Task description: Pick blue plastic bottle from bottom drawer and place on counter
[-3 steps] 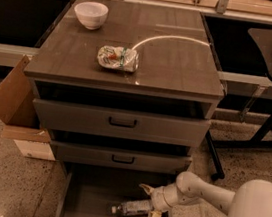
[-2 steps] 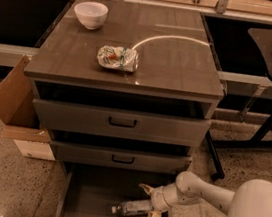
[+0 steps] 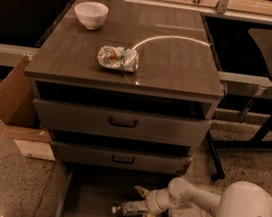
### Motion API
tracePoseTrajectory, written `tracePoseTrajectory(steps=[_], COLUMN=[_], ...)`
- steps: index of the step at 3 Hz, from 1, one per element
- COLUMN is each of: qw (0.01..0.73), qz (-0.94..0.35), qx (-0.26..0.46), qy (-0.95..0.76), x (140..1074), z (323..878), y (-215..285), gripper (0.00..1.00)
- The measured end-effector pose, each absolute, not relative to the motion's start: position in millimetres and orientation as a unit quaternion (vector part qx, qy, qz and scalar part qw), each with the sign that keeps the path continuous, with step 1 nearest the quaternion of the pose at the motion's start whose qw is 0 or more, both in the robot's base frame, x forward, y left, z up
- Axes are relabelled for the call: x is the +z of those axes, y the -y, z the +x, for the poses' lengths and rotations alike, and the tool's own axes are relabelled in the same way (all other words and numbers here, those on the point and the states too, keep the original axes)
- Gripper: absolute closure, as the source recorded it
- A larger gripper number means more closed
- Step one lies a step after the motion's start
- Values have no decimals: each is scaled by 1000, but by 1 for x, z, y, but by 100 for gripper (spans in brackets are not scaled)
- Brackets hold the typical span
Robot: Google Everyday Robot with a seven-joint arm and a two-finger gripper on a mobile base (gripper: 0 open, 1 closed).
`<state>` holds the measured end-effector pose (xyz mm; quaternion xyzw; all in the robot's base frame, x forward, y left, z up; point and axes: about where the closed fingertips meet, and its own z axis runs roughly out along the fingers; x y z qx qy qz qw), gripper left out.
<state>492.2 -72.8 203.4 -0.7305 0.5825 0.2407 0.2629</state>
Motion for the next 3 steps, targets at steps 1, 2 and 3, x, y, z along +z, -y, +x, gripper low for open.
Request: tracePoseTrajectory(steps=[1,2,3], qw=[261,244,226], qz=[-741,-752,-761], qx=[235,232,231], qy=[-571,-566,-562], x=[185,162,141], z=[496,501,506], y=[63,52,44], gripper=[0,0,1])
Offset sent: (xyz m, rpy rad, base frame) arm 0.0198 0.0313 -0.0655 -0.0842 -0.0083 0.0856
